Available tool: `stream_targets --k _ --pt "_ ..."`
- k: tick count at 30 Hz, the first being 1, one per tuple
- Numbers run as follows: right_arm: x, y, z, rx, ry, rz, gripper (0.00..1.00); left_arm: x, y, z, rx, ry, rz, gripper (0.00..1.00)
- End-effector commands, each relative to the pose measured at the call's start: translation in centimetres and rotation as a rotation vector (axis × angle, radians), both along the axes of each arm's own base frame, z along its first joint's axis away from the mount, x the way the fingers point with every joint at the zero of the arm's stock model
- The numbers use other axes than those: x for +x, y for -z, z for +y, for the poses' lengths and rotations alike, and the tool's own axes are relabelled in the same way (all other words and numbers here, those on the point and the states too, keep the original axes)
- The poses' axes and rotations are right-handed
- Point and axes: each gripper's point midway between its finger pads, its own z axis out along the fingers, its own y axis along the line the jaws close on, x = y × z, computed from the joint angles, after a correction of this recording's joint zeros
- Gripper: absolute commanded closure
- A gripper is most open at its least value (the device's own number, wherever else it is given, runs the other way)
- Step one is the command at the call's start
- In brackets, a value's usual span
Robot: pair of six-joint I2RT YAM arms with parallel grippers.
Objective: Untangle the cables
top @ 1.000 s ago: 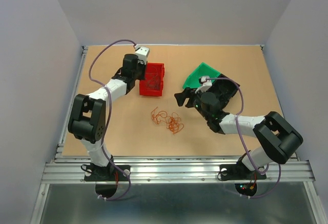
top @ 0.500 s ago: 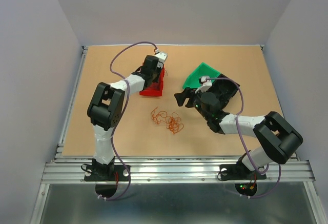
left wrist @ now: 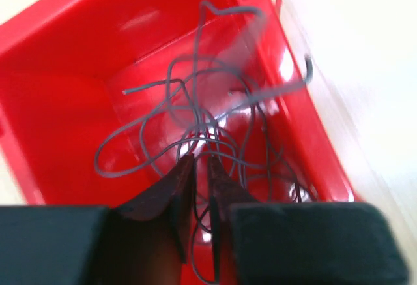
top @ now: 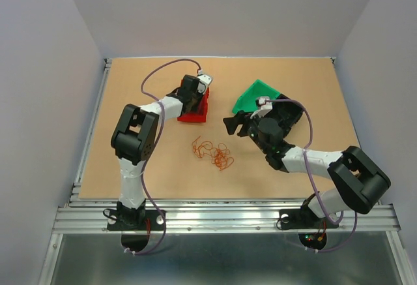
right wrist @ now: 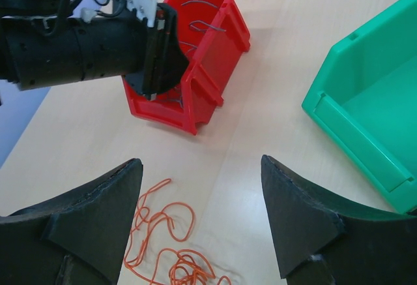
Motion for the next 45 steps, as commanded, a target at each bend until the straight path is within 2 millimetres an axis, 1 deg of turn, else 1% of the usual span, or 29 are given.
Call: stream_targets --k 1,2,3,4,5,7,8,10,11,14,16,17,19,20,21,22,23,24,25,26,27,28,29,30,31,33,41,43,45 --pt "-0.1 -0.7 -0.4 0.010 0.014 -0.031 0.22 0.0 -6.5 0.4 -0.052 0.001 -0.160 0.69" --pt "-0.2 -0.7 -0.3 0.009 0.012 -0.030 0.22 0.0 -8.2 0.4 -0.068 0.002 -0.203 0.69" --pt "-0.1 -0.6 -0.4 0.008 0.014 -0.029 0.22 -0.2 -8.8 0.5 -0.074 0.000 -0.219 0.69" --pt "-0.2 -0.7 -0.3 0.010 0.011 -0.029 0.22 -0.6 -8.7 0.7 -0.075 0.000 -0.220 0.69" --pt "-0.1 -0.8 -0.3 0.011 0.011 -0.030 0.22 -0.7 -10.1 0.8 -0.091 0.001 -0.251 0.67" --pt "-0.2 -0.8 -0.3 0.011 0.008 -0.030 0.22 -1.3 -10.5 1.0 -0.095 0.003 -0.261 0.60" --pt "-0.2 -0.7 -0.2 0.011 0.003 -0.028 0.22 -1.5 -11.5 1.0 -0.109 0.007 -0.284 0.53" --pt "-0.5 -0.8 0.0 0.009 -0.015 -0.028 0.21 -1.8 -11.6 1.2 -0.107 0.010 -0.291 0.47" --pt "-0.5 -0.6 0.1 -0.003 -0.020 -0.017 0.21 -1.9 -12.0 1.3 -0.110 0.011 -0.301 0.42" --pt "-0.8 -0.3 0.4 -0.037 -0.048 0.011 0.21 -2.2 -12.3 1.4 -0.114 0.012 -0.306 0.35" --pt "-0.9 0.0 0.4 -0.062 -0.056 0.027 0.21 -2.5 -12.5 1.5 -0.117 0.008 -0.313 0.32" --pt "-1.1 0.3 0.3 -0.081 -0.060 0.047 0.21 -2.5 -13.6 1.6 -0.127 0.007 -0.345 0.30" --pt "-1.2 0.9 0.2 -0.118 -0.071 0.067 0.21 -3.0 -13.6 1.8 -0.130 0.016 -0.355 0.28" --pt "-1.7 1.9 0.2 -0.155 -0.091 0.103 0.19 -3.2 -14.7 1.8 -0.142 0.020 -0.383 0.28" --pt "-1.9 2.9 0.4 -0.186 -0.116 0.129 0.17 -3.4 -15.0 1.7 -0.149 0.031 -0.390 0.28" --pt "-1.8 2.8 0.9 -0.213 -0.144 0.127 0.12 -3.7 -15.2 1.6 -0.157 0.045 -0.396 0.27" --pt "-2.6 4.4 1.2 -0.250 -0.193 0.176 0.10 -4.2 -15.7 1.5 -0.167 0.070 -0.410 0.26" --pt "-2.7 4.8 1.5 -0.264 -0.213 0.187 0.10 -4.4 -16.0 1.4 -0.173 0.080 -0.421 0.26" --pt "-2.9 4.9 1.8 -0.279 -0.242 0.186 0.11 -5.1 -15.6 0.7 -0.193 0.127 -0.409 0.24" --pt "-3.0 5.4 1.7 -0.294 -0.245 0.197 0.14 -5.4 -16.7 0.6 -0.207 0.142 -0.444 0.23" --pt "-3.3 5.6 2.0 -0.296 -0.277 0.204 0.15 -5.7 -16.9 0.6 -0.215 0.152 -0.453 0.21" --pt "-3.7 5.7 2.5 -0.298 -0.314 0.201 0.16 -6.2 -16.6 0.4 -0.224 0.175 -0.449 0.19" --pt "-4.0 5.8 2.8 -0.297 -0.340 0.201 0.18 -6.4 -17.5 0.3 -0.238 0.184 -0.479 0.18" --pt "-4.3 5.7 3.1 -0.297 -0.365 0.192 0.19 -6.7 -17.6 0.2 -0.245 0.196 -0.487 0.18" --pt "-4.7 5.6 3.6 -0.290 -0.402 0.189 0.20 -7.1 -17.2 0.0 -0.252 0.211 -0.482 0.16" --pt "-5.3 5.6 4.1 -0.290 -0.441 0.178 0.22 -7.4 -18.0 -0.1 -0.266 0.226 -0.510 0.16" --pt "-6.4 6.6 5.7 -0.324 -0.569 0.161 0.29 -9.0 -18.6 -1.0 -0.297 0.319 -0.529 0.16" --pt "-6.2 7.3 6.1 -0.335 -0.584 0.170 0.37 -9.3 -18.6 -1.3 -0.302 0.339 -0.529 0.16" --pt "-6.0 7.7 6.3 -0.348 -0.586 0.180 0.51 -9.8 -18.6 -1.6 -0.311 0.374 -0.526 0.16"
